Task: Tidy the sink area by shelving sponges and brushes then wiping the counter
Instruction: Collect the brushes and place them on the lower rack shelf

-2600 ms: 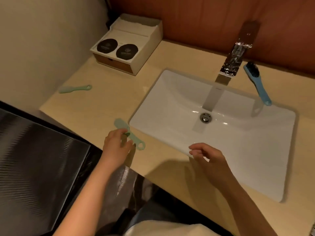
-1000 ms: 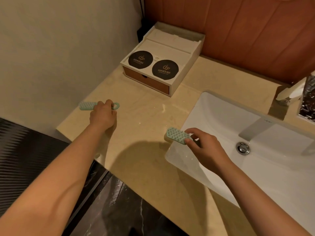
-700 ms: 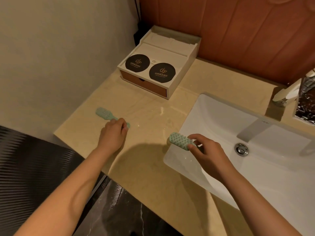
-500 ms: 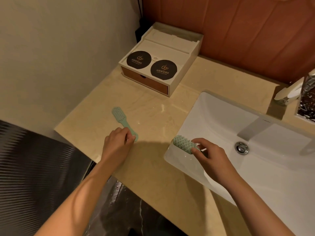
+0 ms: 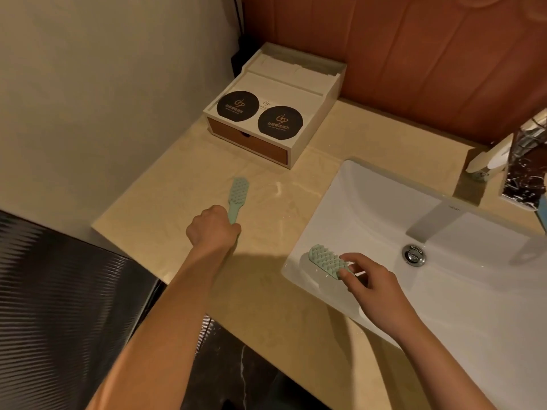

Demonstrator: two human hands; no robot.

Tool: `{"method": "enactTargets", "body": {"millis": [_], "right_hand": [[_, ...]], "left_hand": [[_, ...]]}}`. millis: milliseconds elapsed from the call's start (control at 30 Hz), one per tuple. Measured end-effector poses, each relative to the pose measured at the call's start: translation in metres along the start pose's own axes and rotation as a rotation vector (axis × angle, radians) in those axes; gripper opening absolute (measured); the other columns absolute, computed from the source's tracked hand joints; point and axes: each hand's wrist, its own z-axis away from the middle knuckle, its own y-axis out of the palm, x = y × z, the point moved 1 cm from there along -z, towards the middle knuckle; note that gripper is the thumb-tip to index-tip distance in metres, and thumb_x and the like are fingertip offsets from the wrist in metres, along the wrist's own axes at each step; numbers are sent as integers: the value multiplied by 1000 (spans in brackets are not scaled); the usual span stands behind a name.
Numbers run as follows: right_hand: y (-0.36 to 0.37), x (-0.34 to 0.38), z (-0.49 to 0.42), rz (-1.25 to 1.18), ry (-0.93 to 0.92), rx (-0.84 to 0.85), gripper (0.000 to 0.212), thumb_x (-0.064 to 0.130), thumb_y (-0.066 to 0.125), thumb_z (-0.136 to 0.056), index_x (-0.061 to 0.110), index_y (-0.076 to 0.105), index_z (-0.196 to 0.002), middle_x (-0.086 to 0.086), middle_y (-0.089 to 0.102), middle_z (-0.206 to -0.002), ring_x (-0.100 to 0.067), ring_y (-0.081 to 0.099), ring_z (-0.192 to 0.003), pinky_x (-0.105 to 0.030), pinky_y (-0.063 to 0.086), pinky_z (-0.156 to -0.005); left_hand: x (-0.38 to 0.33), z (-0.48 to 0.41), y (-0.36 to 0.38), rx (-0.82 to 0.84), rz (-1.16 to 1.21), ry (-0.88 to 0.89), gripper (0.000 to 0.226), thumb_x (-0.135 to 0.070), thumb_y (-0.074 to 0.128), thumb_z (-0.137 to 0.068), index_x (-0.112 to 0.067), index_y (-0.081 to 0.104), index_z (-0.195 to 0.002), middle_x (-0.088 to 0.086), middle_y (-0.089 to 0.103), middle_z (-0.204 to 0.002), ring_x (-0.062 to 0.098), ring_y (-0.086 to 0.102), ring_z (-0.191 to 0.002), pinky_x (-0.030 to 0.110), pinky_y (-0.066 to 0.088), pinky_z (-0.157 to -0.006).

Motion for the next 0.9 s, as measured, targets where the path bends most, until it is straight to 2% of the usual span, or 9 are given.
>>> {"method": "enactTargets", "body": {"millis": [133,200,267,333,433,533,600,700,900], "right_hand": [[-7,-13,10,-45,28,-22,15,26,54,-91,38,56,-100,9,62,-88,-27,62,-74,-38,50,-71],[-13,-21,16,-91,43,-51,17,26,54,-91,41,55,-97,8,62,-87,-28,61,-75,-35,50,-69],[-19,-27,23,-136,40,-94,21,24,55,-91,44,54,-94,7,62,-86,-23,61,-77,-29,47,-67],[-27,-34,30,-178,44,-152,23,20,56,-91,44,54,-92,8,62,-83,-15,60,-81,-23,44,-66],[-36,-47,42,-222,78,-235,26,18,56,-90,43,53,-90,12,61,-82,-7,59,-84,-17,43,-63],[-47,-60,54,-262,88,-325,22,15,57,-90,36,58,-96,11,61,-82,-5,59,-76,-14,44,-60],[-58,-72,65,-287,91,-395,20,12,58,-89,27,61,-101,7,63,-84,2,59,-76,-8,44,-61],[-76,-89,81,-317,111,-503,21,10,59,-88,21,63,-106,1,64,-90,-6,60,-86,-5,44,-64],[-118,-125,123,-381,143,-660,23,9,55,-90,24,60,-107,9,64,-97,-4,59,-92,-12,46,-70]], "left_hand": [[0,9,2,60,88,48,25,-31,60,-83,-11,59,-96,11,64,-101,32,60,-92,30,41,-67],[-2,16,5,143,278,86,19,-29,62,-83,-14,55,-74,13,68,-93,29,63,-85,32,43,-67],[-8,29,8,251,568,135,35,-23,64,-84,-14,41,-60,16,67,-88,25,62,-80,32,45,-64],[-22,50,10,372,832,174,30,-18,60,-88,-9,42,-67,15,55,-80,20,53,-72,26,42,-56],[-48,80,14,551,927,257,21,-19,57,-90,-11,45,-74,9,42,-72,19,41,-67,26,36,-60],[-75,110,23,665,984,295,19,-21,57,-90,-13,53,-73,2,51,-73,15,49,-70,22,46,-64],[-96,134,29,765,1041,287,12,-21,54,-91,-16,65,-92,1,54,-80,12,51,-69,21,49,-64],[-121,161,42,886,1091,294,25,-18,51,-93,-18,61,-116,6,52,-89,11,49,-71,21,51,-67],[-168,207,57,971,1114,305,20,-13,49,-95,-15,57,-113,19,55,-104,18,58,-84,25,55,-69]]}}
